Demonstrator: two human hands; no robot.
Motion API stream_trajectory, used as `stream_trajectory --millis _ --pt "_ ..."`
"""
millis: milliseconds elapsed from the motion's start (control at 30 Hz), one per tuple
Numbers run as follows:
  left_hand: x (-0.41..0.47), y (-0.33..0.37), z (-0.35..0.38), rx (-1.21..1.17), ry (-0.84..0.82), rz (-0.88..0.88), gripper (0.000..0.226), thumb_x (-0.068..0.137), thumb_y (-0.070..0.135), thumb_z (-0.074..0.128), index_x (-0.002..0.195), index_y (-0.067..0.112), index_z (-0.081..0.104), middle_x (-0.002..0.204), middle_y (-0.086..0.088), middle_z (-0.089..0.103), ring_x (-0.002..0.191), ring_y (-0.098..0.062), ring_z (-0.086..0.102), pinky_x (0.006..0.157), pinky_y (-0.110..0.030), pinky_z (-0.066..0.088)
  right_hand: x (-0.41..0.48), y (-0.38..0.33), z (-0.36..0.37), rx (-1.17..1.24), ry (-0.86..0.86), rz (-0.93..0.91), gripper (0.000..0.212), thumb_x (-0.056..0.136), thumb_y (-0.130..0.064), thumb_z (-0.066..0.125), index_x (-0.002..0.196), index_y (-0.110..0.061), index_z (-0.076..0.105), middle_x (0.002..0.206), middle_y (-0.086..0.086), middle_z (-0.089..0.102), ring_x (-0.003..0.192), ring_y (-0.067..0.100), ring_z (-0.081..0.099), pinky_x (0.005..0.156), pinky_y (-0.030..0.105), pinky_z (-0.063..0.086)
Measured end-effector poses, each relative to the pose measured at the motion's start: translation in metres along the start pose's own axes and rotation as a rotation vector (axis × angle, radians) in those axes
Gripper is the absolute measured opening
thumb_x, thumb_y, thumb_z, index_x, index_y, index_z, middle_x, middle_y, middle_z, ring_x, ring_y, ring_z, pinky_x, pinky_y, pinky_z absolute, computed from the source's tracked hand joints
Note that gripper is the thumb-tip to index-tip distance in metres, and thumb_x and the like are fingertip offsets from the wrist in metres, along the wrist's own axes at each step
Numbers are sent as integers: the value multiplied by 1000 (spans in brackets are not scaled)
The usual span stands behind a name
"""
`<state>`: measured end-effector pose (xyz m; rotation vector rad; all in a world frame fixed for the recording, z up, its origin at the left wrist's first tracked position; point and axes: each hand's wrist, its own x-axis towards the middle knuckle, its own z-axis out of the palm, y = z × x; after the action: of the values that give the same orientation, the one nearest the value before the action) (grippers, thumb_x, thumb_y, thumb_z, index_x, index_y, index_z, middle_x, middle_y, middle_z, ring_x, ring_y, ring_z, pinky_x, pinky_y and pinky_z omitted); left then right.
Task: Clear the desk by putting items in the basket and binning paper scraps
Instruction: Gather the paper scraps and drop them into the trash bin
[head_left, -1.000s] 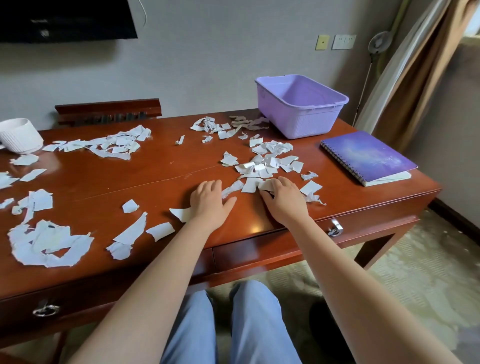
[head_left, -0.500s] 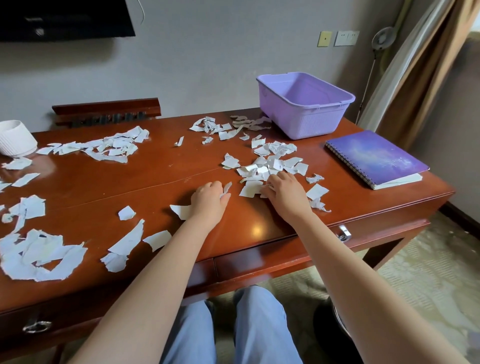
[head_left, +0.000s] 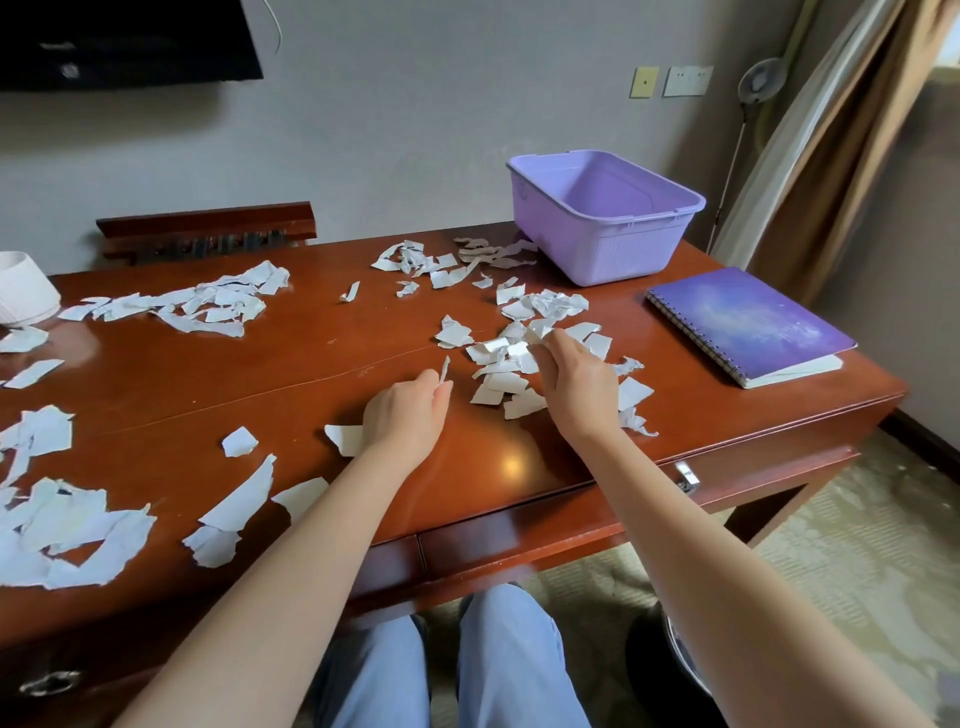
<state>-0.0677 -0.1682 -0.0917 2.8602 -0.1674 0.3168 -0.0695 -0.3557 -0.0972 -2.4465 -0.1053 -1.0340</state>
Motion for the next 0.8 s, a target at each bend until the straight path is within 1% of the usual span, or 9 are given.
stream_trajectory --millis 167,233,300,367,433,533,667,733,800 --pt "5 17 -8 -39 48 13 26 101 33 32 91 16 49 72 2 51 61 -12 50 51 -20 38 5 12 -32 -69 68 93 22 96 -24 53 85 -6 61 72 6 64 57 28 51 48 24 24" --pt "8 30 -10 -58 54 45 31 101 32 31 101 12 55 76 0 56 67 -16 54 57 -25 47 2 28 -47 -119 66 172 21 97 -25 52 88 -8 61 76 6 64 63 28 53 48 26 28" --pt "9 44 -9 -84 37 71 33 102 31 31 112 12 56 87 -5 63 75 -19 59 63 -27 49 -6 44 -58 -189 58 231 23 98 -26 49 92 -10 63 81 5 67 70 30 60 52 30 38" --pt "9 56 -4 -100 15 107 34 102 30 31 119 14 55 98 -7 68 85 -22 64 65 -27 49 -13 58 -68 -267 52 257 25 99 -29 47 98 -13 66 87 4 69 75 32 64 54 28 38" --pt "8 65 3 -82 -18 151 35 102 30 30 118 15 56 101 -8 68 87 -24 64 64 -28 49 -19 70 -74 -362 -14 260 27 100 -31 44 105 -16 66 92 3 70 77 32 65 55 26 36" --pt "8 75 13 -6 -76 167 34 102 27 27 114 14 57 102 -9 67 88 -25 62 63 -29 45 -23 82 -75 -480 -194 263 27 100 -28 40 103 -16 64 94 4 67 76 32 64 57 27 40" --pt "7 78 20 71 -99 157 37 102 28 25 126 18 52 115 -8 65 102 -27 61 77 -34 51 -26 83 -68 -445 -310 259 32 101 -33 34 101 -17 62 94 2 64 82 31 63 57 27 37" --pt "7 79 21 79 -110 159 40 102 35 24 131 21 49 120 -8 63 106 -28 60 79 -34 50 -26 82 -69 -420 -337 251 38 101 -41 31 103 -20 62 95 1 63 84 30 63 59 28 37" --pt "6 80 21 92 -136 148 50 98 51 25 133 23 47 122 -8 62 110 -28 58 79 -33 49 -26 81 -70 -428 -395 239 45 99 -52 29 109 -23 62 99 0 62 88 29 63 61 28 39"
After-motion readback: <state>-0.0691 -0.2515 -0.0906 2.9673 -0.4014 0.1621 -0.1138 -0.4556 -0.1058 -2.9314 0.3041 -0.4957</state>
